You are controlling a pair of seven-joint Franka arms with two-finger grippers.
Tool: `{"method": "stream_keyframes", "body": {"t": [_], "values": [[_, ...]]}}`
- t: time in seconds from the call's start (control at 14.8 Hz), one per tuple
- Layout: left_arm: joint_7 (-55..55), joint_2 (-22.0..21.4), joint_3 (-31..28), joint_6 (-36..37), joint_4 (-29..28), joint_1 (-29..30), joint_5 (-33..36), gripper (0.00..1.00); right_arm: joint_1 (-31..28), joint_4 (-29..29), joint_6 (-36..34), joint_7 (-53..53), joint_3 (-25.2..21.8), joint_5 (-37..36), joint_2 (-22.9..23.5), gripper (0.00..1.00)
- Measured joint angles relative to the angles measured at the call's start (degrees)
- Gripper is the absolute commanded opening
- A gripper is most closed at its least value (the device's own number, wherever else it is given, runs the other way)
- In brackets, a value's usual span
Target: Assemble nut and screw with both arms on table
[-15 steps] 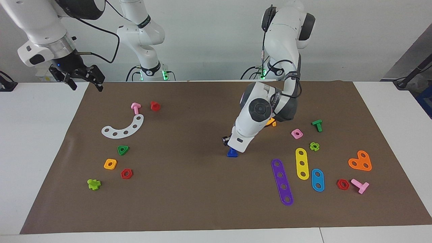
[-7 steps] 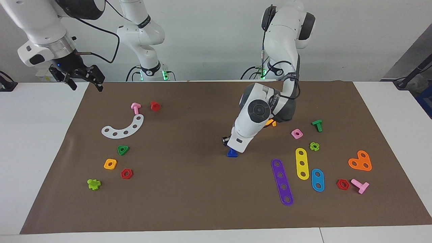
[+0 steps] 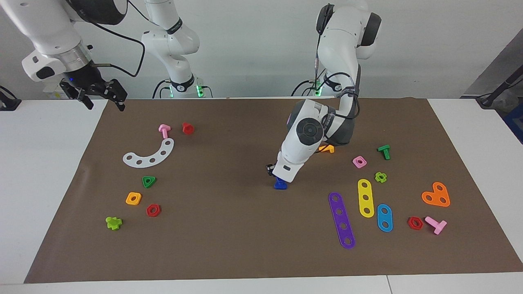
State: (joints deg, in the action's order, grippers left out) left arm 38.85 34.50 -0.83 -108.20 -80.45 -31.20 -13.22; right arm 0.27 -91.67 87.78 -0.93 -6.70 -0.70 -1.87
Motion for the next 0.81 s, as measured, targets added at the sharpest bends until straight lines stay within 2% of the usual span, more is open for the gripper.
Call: {"method": "stream_keyframes", "body": {"t": [0.41,0.47,0.54,0.61,0.81], "values": [[0.02,-1.29,0.04,-5.61,-5.4,-0.61,0.03,0.0,-0.01,-0.01,0.0,0.0,0.0,0.0,0.0,1.0],[0.03,-1.44,0.04,-5.64,-5.57,-0.64,0.11,0.21,-0.01,-0.01,0.0,0.0,0.0,0.0,0.0,1.0],[0.04,-1.53,0.04,-5.69,-5.59,-0.65,0.22,0.7,-0.01,-0.01,0.0,0.0,0.0,0.0,0.0,1.0],[0.04,-1.64,0.02,-5.75,-5.59,-0.65,0.35,1.0,-0.01,-0.01,0.0,0.0,0.0,0.0,0.0,1.0],[0.04,-2.26,0.01,-5.76,-5.29,-0.65,2.56,1.0,-0.02,-0.01,0.0,0.0,0.0,0.0,0.0,1.0]]}}
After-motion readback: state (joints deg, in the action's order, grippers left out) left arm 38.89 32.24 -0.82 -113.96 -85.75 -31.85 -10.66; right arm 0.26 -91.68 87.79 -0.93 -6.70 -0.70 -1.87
